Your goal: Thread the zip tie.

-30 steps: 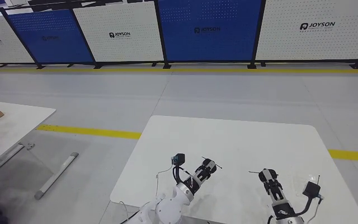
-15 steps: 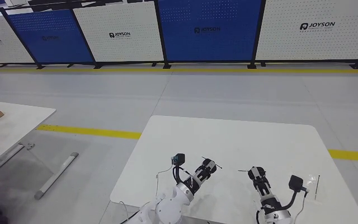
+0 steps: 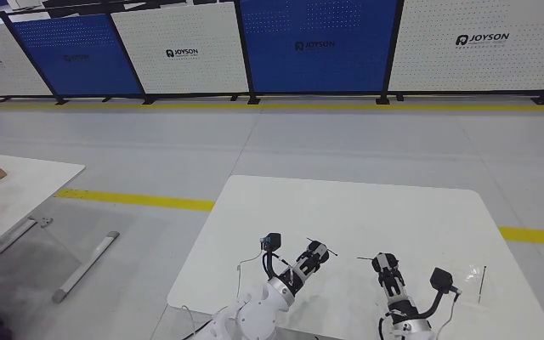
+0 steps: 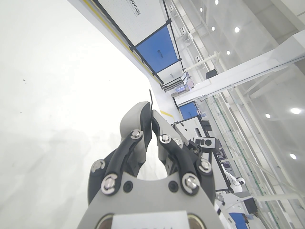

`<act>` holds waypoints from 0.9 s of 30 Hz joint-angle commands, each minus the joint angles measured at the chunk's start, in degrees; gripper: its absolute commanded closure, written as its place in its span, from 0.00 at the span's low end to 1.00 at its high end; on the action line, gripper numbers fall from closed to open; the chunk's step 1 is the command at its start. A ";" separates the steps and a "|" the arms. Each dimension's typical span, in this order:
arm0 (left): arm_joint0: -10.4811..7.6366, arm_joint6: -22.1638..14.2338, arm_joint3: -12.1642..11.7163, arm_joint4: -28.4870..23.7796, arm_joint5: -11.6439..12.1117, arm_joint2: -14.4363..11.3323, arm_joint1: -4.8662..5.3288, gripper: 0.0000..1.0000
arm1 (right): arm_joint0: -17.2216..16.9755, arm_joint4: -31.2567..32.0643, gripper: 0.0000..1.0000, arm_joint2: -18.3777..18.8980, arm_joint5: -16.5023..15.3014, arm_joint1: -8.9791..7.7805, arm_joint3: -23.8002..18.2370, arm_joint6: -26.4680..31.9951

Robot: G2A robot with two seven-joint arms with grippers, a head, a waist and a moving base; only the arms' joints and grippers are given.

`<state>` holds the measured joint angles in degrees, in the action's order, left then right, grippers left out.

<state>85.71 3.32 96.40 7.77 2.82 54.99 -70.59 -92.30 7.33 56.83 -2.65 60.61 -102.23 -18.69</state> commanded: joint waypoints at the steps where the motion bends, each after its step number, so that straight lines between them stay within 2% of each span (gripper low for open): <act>1: 0.00 0.00 0.00 0.00 0.00 0.00 0.00 1.00 | 0.19 0.14 1.00 0.25 0.05 0.04 0.12 3.10; 6: 0.00 0.00 0.00 0.00 0.00 0.00 0.00 1.00 | 1.62 2.83 1.00 -0.92 3.45 0.72 0.96 5.64; 9: 0.00 0.00 0.00 0.00 0.00 0.00 0.00 1.00 | 2.34 3.06 1.00 -1.44 4.14 1.21 1.60 5.74; 19: 0.00 0.00 0.00 0.00 0.00 0.00 0.00 1.00 | 2.55 2.49 1.00 -1.32 4.41 1.64 1.99 5.09; 24: 0.00 0.00 0.00 0.00 0.00 0.00 0.00 1.00 | 2.54 2.41 1.00 -1.87 0.44 2.25 1.95 5.41; 27: 0.00 0.00 0.00 0.00 0.00 0.00 0.00 1.00 | 3.19 2.43 1.00 -2.54 1.19 2.74 2.37 6.34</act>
<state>85.71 3.32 96.40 7.77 2.82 54.99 -70.59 -89.43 9.91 54.56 -2.03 63.17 -100.04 -12.75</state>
